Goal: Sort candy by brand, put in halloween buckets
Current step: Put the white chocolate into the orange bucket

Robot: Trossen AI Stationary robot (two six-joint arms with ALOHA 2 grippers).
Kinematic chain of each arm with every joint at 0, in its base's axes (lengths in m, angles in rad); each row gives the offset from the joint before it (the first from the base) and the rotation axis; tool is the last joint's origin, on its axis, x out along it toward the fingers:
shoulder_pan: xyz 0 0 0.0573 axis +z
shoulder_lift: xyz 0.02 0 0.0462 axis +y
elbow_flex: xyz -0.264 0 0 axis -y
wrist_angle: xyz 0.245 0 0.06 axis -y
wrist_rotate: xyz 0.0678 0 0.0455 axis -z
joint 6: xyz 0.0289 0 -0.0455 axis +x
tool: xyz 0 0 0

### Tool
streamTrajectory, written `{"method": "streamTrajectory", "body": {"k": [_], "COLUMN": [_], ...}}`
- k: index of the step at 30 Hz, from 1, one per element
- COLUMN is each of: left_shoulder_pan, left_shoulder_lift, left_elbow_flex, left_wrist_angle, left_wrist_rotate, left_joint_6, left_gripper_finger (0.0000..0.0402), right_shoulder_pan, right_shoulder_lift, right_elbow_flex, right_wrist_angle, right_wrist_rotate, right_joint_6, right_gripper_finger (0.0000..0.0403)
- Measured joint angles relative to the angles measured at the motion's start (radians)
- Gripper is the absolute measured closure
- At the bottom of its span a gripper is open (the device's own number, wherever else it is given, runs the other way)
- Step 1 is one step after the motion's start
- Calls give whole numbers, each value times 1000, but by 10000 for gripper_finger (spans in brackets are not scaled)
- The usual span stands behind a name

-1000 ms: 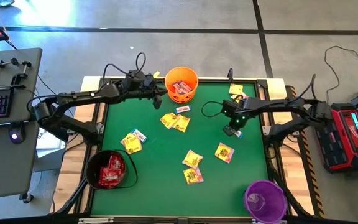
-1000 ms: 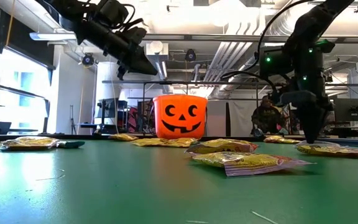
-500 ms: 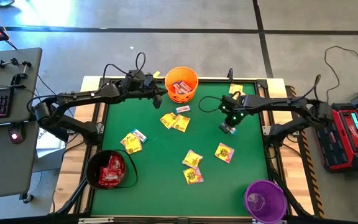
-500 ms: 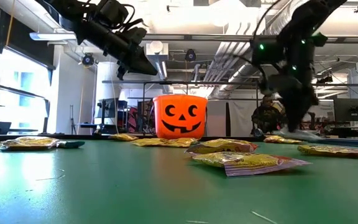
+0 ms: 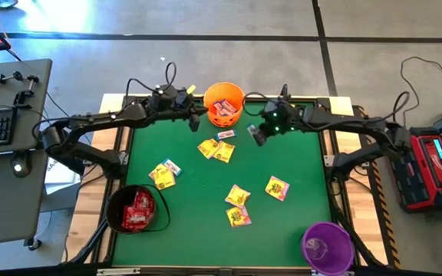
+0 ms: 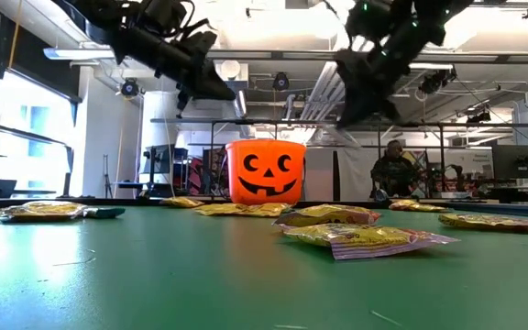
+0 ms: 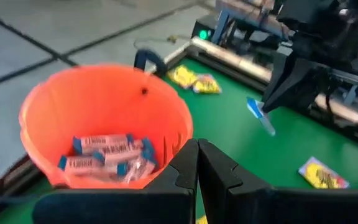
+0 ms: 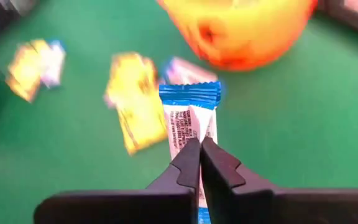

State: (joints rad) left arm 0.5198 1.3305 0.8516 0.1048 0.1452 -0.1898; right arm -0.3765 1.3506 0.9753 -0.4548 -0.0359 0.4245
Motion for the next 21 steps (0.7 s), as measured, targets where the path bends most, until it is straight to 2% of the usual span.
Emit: {"method": "streamTrajectory", "body": {"k": [6, 11, 16, 21], "left_shoulder_pan": [3, 5, 4, 3], "left_shoulder_lift": [-30, -43, -43, -43], "left_elbow_flex": [0, 0, 0, 0], "left_wrist_angle": [45, 59, 59, 59], "left_wrist_rotate": [-17, -44, -79, -92], "left_joint_6": [19, 27, 27, 26], "left_gripper_finger": [401, 401, 401, 401], "right_shoulder_pan": [16, 13, -17, -69], "right_shoulder_lift": [33, 136, 265, 414], "right_elbow_flex": [81, 189, 319, 498], "right_wrist_angle": [133, 211, 214, 147], "right_wrist_rotate": [118, 177, 203, 203], "right_joint_6": [10, -37, -66, -69], "right_gripper_finger": [403, 403, 403, 403]}}
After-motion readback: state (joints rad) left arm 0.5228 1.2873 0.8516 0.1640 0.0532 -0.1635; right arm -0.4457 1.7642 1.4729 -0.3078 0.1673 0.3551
